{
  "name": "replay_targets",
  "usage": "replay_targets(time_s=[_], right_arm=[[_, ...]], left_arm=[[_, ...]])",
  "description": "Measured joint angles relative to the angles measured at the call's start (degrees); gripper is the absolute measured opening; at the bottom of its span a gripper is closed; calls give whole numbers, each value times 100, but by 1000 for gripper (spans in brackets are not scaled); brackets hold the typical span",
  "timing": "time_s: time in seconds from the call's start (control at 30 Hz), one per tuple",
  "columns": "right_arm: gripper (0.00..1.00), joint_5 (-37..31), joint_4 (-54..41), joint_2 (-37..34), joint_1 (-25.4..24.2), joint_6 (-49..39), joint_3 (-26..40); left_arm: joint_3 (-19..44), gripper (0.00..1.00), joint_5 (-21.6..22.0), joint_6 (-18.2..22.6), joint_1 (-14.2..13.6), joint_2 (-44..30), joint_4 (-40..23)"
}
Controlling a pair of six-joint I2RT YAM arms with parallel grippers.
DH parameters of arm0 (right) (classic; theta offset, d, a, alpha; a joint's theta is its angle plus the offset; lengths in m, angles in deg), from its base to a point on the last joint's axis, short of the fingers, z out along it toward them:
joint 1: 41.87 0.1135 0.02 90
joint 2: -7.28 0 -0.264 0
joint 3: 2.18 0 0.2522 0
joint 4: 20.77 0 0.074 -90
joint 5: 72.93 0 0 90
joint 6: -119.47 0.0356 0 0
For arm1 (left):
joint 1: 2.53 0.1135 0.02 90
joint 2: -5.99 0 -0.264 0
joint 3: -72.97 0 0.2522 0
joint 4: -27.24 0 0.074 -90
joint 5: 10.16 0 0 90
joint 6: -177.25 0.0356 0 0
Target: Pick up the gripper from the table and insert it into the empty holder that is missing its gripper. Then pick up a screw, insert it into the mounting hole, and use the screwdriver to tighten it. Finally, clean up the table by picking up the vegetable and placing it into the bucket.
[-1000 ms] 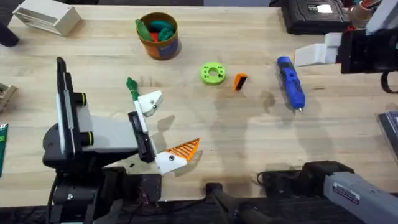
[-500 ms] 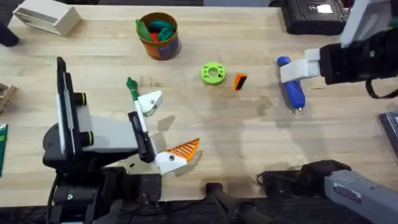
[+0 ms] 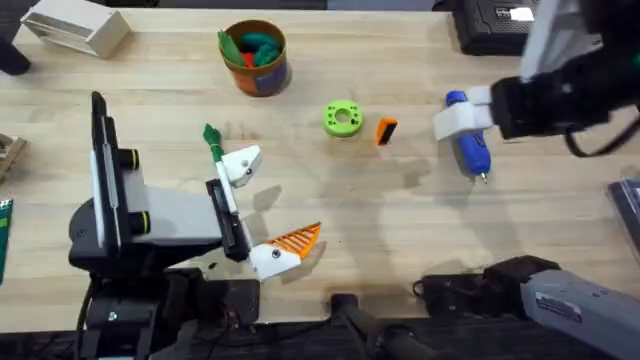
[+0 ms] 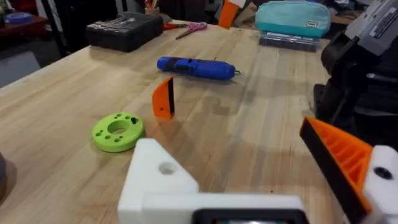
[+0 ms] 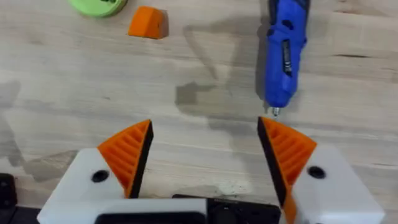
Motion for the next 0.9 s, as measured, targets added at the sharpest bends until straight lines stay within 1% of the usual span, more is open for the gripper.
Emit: replay_targets(time_s=[0.1, 0.13, 0.17, 0.3, 0.5, 0.9], right_arm=[[991, -11, 17, -375, 292, 214, 150], [991, -11, 27, -732, 541, 474, 367], [991, -11, 40, -844, 618, 571, 445], [991, -11, 164, -1173, 886, 900, 644], [990, -26, 280, -1579, 1249, 1298, 674], [991, -57, 478, -1605, 1372, 1622, 674]], left_arm=[[0, 985, 0, 0, 0, 0, -2], [0, 985, 0, 0, 0, 0, -2], [0, 985, 0, 0, 0, 0, -2], [0, 985, 0, 0, 0, 0, -2], [0, 985, 0, 0, 0, 0, -2], [0, 985, 0, 0, 0, -2, -2]])
